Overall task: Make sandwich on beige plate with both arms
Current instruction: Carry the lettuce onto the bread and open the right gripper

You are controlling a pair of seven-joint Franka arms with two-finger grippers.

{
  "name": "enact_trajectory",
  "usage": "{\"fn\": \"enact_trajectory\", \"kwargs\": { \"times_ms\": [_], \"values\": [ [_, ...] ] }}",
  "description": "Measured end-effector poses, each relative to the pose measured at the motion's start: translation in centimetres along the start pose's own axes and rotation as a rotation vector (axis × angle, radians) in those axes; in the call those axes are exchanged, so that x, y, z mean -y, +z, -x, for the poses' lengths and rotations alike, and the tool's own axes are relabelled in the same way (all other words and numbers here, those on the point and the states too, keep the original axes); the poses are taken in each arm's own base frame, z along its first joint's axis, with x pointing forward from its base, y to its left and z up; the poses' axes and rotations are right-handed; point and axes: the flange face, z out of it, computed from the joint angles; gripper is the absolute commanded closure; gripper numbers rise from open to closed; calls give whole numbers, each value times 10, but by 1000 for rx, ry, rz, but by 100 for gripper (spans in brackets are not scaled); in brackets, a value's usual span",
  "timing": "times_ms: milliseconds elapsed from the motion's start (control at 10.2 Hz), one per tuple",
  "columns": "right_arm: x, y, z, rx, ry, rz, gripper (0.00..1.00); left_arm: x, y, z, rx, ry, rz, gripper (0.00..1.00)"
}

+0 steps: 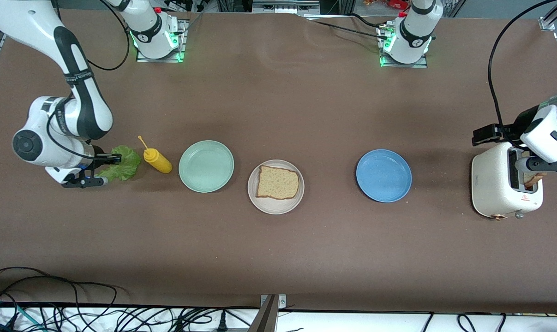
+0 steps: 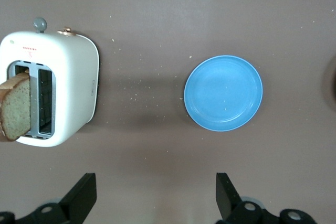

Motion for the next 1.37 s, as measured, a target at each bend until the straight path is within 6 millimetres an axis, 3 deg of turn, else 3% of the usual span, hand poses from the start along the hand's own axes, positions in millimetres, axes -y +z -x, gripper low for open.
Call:
{"fn": "enact_trajectory", "kwargs": {
  "times_ms": [196,490,686,980,1373],
  "values": [
    [-1,-40,-6,16,0,-3,100,-1,8,2,18,2,5,0],
    [1,-120,-10,46,-5,-8,100,-9,7,12,24,13,8,0],
    [19,-160,-10,38,-8,-46,100,-9,4,20,22,8,10,0],
    [88,-174,-13,42,111,-154,100,-8,4,16,-16,3,12,0],
    [237,-168,-8,19,294,-154,100,-3,17,7,-23,-7,12,0]
  ]
}}
